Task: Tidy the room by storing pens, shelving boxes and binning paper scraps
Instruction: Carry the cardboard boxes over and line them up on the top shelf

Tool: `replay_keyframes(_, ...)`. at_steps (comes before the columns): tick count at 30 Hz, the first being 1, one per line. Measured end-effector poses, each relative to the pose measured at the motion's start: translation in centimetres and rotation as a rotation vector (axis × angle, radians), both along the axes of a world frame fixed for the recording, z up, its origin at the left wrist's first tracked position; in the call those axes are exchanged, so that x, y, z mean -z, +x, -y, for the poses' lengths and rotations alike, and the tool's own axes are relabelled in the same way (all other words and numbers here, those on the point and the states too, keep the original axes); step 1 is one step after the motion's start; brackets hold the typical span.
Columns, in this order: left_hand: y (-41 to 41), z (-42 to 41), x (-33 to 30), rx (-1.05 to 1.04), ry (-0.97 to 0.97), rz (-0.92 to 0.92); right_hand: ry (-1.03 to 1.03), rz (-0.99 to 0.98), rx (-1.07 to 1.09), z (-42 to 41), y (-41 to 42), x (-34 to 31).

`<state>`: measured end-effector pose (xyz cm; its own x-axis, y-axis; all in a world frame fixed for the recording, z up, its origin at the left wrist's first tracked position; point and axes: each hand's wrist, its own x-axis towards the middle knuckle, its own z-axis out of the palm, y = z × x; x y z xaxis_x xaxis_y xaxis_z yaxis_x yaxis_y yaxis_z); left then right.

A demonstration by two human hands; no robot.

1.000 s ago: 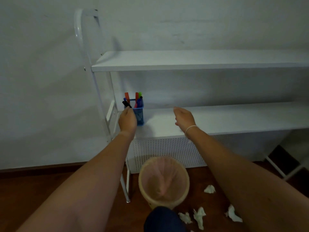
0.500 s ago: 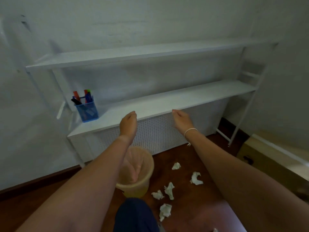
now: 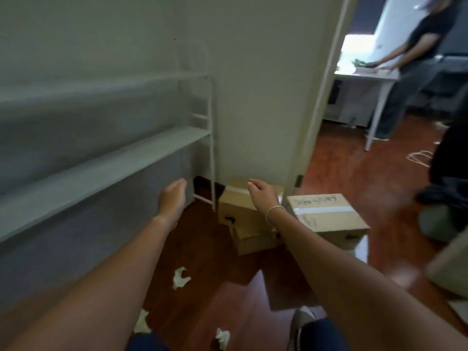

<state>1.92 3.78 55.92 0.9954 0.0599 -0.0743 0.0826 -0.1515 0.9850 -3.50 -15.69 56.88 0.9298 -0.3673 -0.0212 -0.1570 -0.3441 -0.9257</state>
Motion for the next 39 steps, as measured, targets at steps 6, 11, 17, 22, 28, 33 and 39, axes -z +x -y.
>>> replay_keyframes(6, -0.1, 12.8, 1.7, 0.223, -0.006, -0.057, 0.059, -0.061, 0.224, 11.0, -2.7, 2.9)
replay_keyframes(11, 1.0, 19.8, 6.3, 0.317, 0.008, -0.167, 0.11, -0.13, 0.329, 17.7, -2.6, 7.6)
replay_keyframes(17, 3.8, 27.6, 13.4, 0.379, 0.064, -0.271, 0.123, -0.211, 0.442, 25.4, -0.8, 14.3)
replay_keyframes(22, 6.5, 33.4, 18.3, 0.448, 0.127, -0.33, 0.202, -0.253, 0.563, 31.4, 0.9, 19.7)
replay_keyframes(28, 11.2, 39.7, 23.2, 0.532, 0.253, -0.307, 0.397, -0.294, 0.683, 34.6, 4.0, 26.3)
replay_keyframes(33, 16.1, 45.2, 24.8, 0.623, 0.383, -0.208, 0.625, -0.331, 0.827, 35.5, 7.8, 30.6)
replay_keyframes(39, 23.0, 50.1, 27.2, 0.724, 0.656, -0.12, 0.678, -0.39, 0.968, 37.7, 12.0, 34.1)
